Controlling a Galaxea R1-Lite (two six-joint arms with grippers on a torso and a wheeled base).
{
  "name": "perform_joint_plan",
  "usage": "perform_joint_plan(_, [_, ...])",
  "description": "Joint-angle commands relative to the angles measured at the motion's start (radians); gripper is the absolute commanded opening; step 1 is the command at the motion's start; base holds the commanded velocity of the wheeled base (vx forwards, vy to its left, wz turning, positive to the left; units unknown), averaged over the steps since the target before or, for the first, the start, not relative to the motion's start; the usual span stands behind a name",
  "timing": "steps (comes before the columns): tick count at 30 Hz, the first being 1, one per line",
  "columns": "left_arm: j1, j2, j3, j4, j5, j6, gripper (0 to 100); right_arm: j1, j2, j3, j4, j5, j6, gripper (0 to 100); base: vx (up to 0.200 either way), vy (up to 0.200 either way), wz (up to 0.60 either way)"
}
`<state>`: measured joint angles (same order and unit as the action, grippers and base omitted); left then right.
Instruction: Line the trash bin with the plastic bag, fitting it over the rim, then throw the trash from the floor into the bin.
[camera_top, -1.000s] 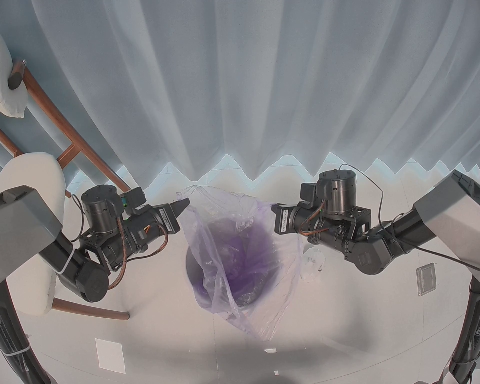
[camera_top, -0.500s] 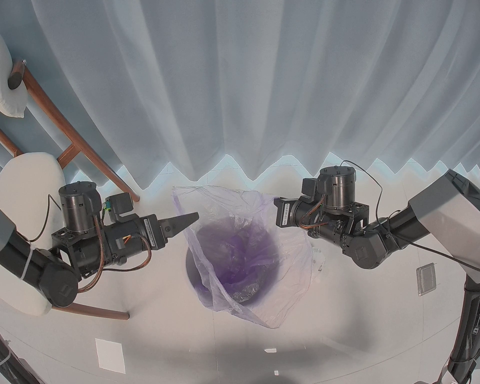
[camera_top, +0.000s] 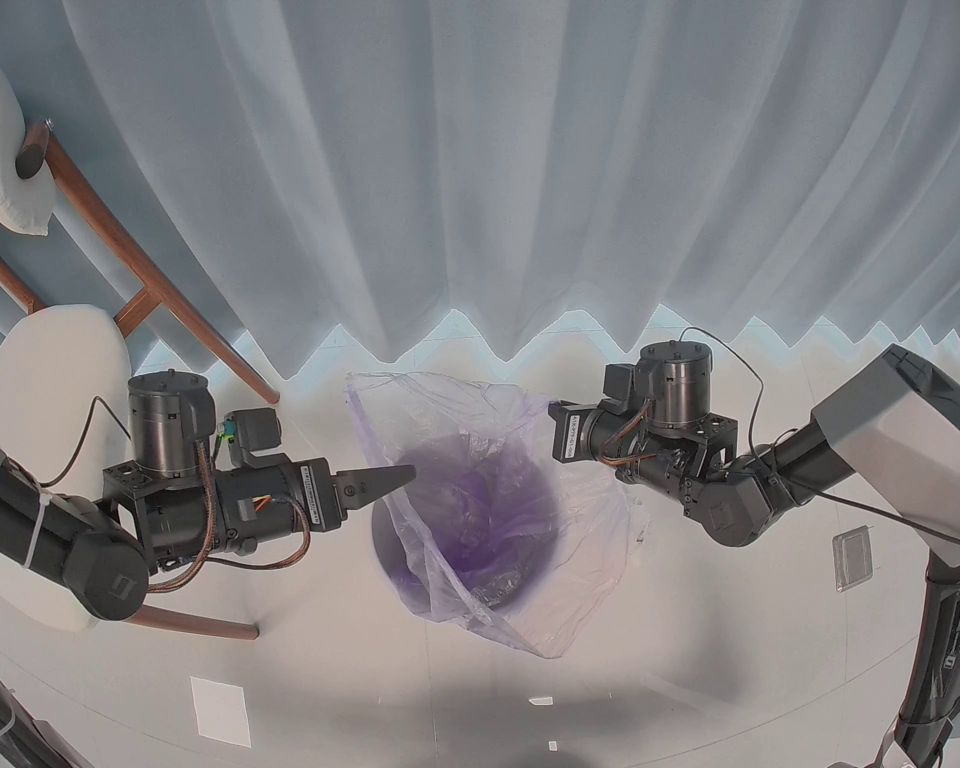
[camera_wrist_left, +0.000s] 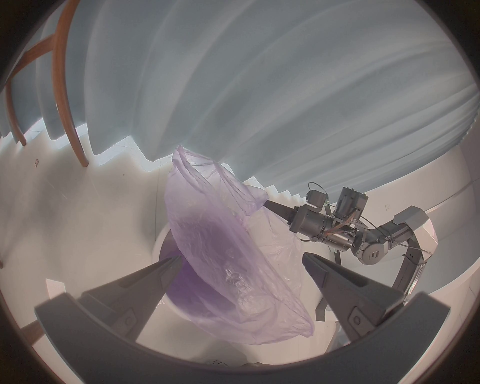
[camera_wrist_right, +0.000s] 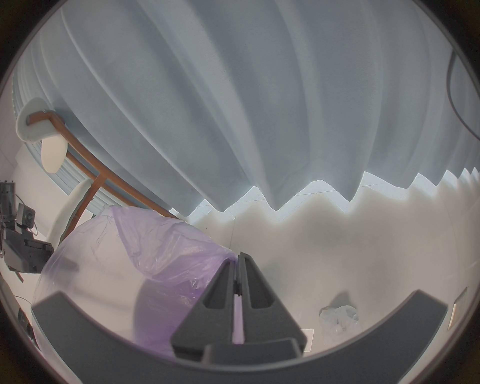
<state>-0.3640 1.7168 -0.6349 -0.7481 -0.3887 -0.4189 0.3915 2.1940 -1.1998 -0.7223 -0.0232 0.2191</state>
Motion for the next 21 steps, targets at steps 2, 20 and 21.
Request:
perform_joint_plan(2, [0.000, 0.049, -0.019, 0.004, 0.001, -0.001, 100, 0.006, 0.000, 0.005, -0.006, 0.000, -0.004, 0, 0.000, 0.000, 0.00])
perform_joint_plan(20, [0.020, 0.066, 0.052, -0.033, 0.030, 0.000, 0, -0.033, 0.055, 0.003, -0.111, 0.043, 0.000, 0, 0.000, 0.000, 0.00])
perform_joint_plan(21, [0.027, 0.060, 0.064, -0.036, 0.014, 0.000, 0, -0.040, 0.061, -0.001, -0.115, 0.045, 0.000, 0, 0.000, 0.000, 0.00])
